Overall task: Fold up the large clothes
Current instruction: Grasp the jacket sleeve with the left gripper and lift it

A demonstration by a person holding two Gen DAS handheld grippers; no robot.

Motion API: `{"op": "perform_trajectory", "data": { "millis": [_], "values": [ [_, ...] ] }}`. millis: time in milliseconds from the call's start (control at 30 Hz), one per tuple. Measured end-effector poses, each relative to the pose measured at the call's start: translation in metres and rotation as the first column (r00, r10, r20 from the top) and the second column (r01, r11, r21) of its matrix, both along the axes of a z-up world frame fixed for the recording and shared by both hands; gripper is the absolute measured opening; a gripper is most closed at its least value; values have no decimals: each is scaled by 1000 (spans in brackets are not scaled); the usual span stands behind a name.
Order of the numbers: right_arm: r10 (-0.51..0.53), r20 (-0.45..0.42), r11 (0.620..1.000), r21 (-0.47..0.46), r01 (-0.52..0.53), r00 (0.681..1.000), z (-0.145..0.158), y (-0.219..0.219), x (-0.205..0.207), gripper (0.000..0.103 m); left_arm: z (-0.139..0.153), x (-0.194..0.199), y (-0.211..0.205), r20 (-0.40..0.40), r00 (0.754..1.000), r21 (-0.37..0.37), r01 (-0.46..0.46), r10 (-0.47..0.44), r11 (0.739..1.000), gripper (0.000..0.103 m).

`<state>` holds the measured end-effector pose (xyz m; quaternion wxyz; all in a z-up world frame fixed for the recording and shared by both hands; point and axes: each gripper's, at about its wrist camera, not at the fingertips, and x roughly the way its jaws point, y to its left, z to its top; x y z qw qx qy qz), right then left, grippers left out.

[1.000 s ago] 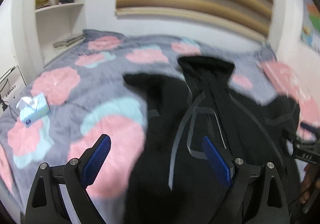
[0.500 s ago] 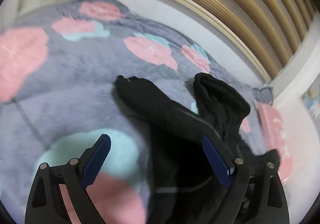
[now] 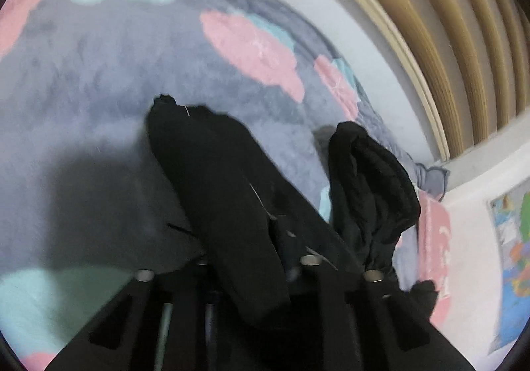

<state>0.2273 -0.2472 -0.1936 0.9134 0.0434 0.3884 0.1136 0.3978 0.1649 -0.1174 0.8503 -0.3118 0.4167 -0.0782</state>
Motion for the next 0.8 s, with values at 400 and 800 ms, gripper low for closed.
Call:
{"op": "perform_trajectory", "data": {
  "millis": [400,800],
  "values": [
    [0,-2,1000,-13,0,1000,-2,1,1,91,92,-133,172,244,872,383,-489,424,784,12],
    [-7,-6,999,-39,7,1000,-3,3,2,94,-44,-179,259,68,883,-28,-464,465,885,34]
  ]
}}
